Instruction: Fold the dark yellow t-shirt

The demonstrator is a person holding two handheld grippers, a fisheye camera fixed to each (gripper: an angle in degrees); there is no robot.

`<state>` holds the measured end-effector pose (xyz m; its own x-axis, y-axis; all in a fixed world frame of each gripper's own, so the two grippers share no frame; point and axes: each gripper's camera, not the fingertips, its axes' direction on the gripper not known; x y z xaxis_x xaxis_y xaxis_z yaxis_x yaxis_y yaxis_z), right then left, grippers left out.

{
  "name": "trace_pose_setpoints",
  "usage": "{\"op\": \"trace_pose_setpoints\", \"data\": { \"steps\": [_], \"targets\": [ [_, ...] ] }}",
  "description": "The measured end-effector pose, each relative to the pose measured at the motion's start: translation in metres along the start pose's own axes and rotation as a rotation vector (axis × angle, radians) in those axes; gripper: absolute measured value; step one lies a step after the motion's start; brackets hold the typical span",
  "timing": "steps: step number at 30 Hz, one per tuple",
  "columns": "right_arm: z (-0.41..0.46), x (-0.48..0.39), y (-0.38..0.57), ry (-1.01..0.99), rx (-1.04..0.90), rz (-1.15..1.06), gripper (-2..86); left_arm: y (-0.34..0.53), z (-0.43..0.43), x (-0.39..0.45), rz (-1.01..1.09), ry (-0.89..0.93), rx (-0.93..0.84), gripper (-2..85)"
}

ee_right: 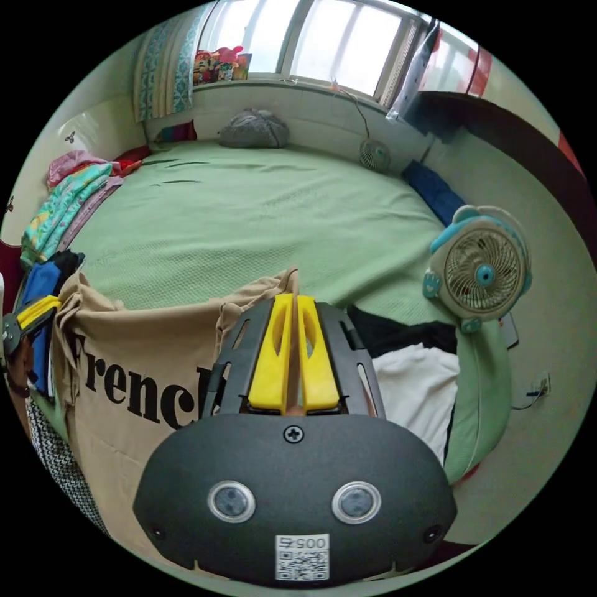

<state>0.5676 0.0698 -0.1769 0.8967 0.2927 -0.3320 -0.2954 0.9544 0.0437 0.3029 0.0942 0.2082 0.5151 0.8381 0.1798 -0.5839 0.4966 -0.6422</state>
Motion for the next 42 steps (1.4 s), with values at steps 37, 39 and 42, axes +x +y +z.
{"op": "trace_pose_setpoints", "data": {
  "steps": [37,39,42],
  "targets": [
    [-0.037,-0.018,0.259,-0.075,-0.225,0.143,6.3,0.238,-0.008,-0.029,-0.199,0.189,-0.217,11.3],
    [-0.039,-0.019,0.262,-0.062,-0.21,0.14,5.4,0.241,0.002,-0.032,-0.235,0.21,-0.246,11.4],
    [-0.044,-0.024,0.264,-0.077,-0.194,0.098,0.2,0.24,0.001,-0.038,-0.226,0.221,-0.268,10.7]
  ]
}}
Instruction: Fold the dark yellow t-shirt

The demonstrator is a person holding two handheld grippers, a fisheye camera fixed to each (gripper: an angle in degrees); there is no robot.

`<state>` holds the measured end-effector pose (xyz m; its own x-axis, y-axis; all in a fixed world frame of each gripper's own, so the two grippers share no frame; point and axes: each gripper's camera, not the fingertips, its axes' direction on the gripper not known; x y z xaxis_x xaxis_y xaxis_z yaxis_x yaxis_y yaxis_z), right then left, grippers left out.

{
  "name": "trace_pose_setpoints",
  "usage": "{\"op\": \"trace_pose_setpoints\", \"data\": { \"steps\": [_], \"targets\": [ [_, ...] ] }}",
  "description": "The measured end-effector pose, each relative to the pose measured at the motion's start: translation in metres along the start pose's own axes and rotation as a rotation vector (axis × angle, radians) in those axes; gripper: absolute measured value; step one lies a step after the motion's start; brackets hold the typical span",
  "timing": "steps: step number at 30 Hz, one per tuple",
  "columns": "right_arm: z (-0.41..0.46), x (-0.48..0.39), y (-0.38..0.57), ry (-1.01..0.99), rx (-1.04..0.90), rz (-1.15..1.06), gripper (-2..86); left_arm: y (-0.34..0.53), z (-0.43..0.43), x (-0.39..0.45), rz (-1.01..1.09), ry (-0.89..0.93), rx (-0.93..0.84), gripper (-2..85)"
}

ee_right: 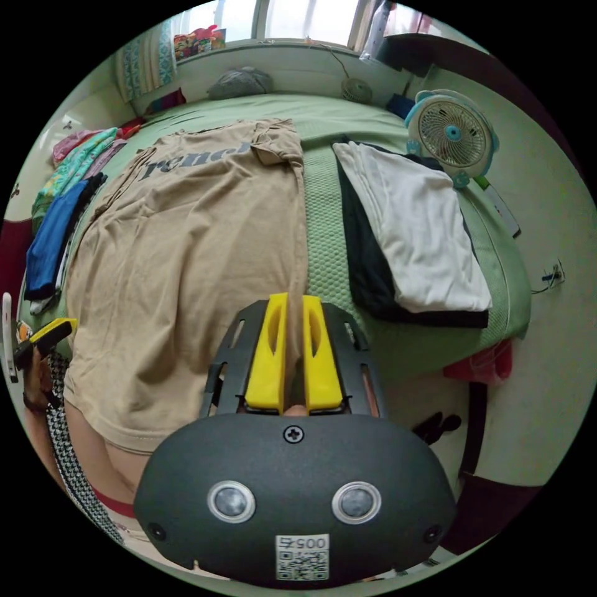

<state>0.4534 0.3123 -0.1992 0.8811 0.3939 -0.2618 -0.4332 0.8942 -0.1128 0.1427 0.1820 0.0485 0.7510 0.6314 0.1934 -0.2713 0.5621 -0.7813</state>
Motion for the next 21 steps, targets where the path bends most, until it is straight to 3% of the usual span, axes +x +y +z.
{"op": "trace_pose_setpoints", "data": {
  "steps": [4,9,14,21],
  "targets": [
    [-0.009,0.0,0.001,0.035,0.05,-0.044,-1.4,-0.001,-0.019,-0.011,0.002,0.037,0.064,2.3],
    [-0.024,0.019,-0.027,0.031,0.112,0.013,-1.5,-0.02,-0.047,-0.03,0.0,0.028,0.193,0.8],
    [-0.02,0.032,-0.073,0.044,0.149,0.057,-1.4,-0.053,-0.054,-0.045,-0.027,-0.003,0.24,1.7],
    [-0.017,0.061,-0.072,-0.075,0.11,0.136,3.3,-0.048,-0.053,-0.062,-0.032,0.148,0.184,8.4]
  ]
}}
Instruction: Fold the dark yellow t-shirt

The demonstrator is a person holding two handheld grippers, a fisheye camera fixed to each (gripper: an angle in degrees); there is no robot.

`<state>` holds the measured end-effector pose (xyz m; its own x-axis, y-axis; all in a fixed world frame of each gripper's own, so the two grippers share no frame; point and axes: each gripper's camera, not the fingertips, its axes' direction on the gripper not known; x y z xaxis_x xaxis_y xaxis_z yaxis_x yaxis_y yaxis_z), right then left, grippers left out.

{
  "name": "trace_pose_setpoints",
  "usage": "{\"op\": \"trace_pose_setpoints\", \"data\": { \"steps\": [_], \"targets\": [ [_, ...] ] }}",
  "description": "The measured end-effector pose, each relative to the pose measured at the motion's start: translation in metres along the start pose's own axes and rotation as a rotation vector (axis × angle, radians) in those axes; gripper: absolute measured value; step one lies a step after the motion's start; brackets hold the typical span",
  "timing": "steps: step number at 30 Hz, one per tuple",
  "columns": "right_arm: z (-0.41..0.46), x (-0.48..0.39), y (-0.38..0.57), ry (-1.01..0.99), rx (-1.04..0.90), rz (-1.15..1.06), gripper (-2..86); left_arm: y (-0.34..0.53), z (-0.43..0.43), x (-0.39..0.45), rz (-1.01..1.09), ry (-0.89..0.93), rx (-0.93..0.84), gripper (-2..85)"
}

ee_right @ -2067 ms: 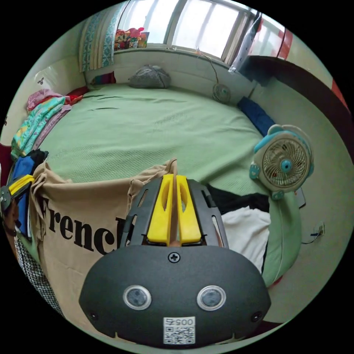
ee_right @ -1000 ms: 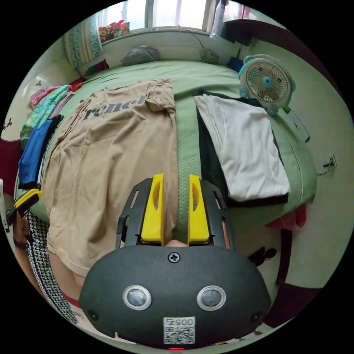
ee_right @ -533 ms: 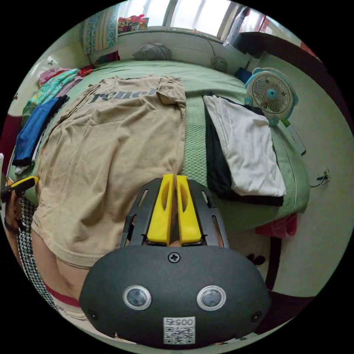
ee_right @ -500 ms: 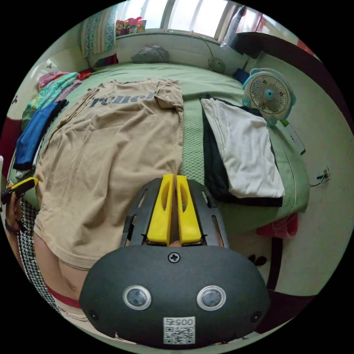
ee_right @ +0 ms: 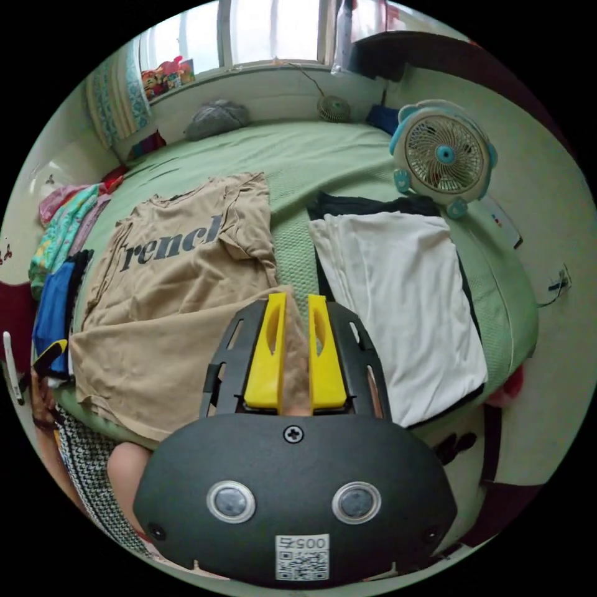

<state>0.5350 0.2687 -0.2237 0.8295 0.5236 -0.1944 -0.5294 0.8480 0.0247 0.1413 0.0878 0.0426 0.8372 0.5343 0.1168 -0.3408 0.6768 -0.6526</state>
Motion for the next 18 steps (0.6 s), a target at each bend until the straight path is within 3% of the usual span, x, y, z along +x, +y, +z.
{"op": "trace_pose_setpoints", "data": {
  "steps": [6,13,18],
  "targets": [
    [-0.019,0.013,0.06,-0.042,-0.048,-0.098,7.5,0.044,-0.002,-0.005,0.103,-0.058,-0.044,10.9],
    [-0.002,0.012,0.089,0.037,-0.126,-0.099,8.9,0.081,0.018,-0.022,0.037,-0.034,-0.117,11.3],
    [-0.015,0.013,0.098,-0.012,-0.173,-0.073,1.5,0.098,0.011,-0.025,0.041,-0.036,-0.097,11.2]
  ]
}}
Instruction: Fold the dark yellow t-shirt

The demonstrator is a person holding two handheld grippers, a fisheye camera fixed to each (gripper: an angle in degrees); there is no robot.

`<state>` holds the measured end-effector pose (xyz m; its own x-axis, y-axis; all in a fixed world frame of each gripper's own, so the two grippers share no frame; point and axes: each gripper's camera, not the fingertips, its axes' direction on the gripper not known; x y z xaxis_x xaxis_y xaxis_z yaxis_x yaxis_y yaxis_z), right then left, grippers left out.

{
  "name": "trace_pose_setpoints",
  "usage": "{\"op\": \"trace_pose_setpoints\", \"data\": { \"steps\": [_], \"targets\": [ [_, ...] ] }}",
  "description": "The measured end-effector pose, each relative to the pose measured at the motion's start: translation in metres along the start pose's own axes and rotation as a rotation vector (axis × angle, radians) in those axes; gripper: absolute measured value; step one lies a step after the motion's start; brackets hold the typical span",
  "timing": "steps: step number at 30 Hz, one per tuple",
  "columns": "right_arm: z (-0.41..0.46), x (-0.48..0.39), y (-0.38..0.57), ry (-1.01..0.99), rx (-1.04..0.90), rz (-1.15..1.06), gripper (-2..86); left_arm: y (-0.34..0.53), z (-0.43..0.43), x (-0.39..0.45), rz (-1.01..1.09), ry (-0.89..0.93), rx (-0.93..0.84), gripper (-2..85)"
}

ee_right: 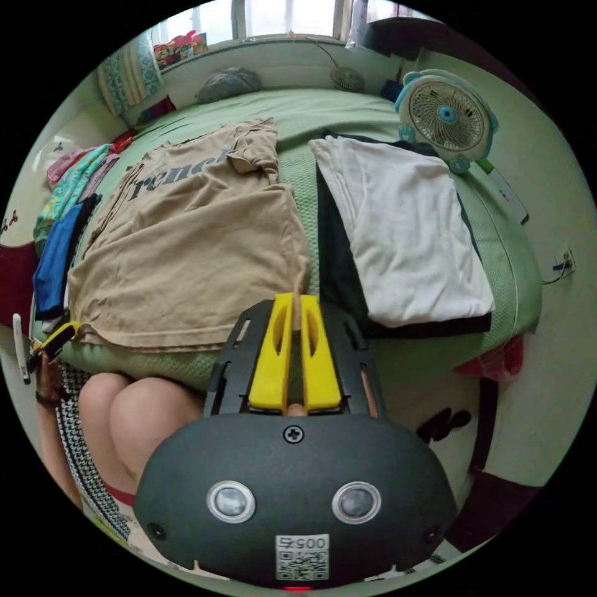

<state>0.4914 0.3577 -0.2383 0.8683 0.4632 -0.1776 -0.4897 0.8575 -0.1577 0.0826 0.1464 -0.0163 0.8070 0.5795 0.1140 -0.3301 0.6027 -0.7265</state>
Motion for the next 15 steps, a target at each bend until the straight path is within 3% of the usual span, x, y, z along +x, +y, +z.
{"op": "trace_pose_setpoints", "data": {
  "steps": [8,15],
  "targets": [
    [-0.009,0.007,0.034,0.003,0.016,-0.01,-1.3,0.019,-0.018,-0.014,-0.045,0.044,-0.015,10.2],
    [-0.015,0.003,0.05,0.037,0.023,-0.05,-1.3,0.054,-0.059,-0.028,-0.049,0.031,0.122,9.7]
  ]
}}
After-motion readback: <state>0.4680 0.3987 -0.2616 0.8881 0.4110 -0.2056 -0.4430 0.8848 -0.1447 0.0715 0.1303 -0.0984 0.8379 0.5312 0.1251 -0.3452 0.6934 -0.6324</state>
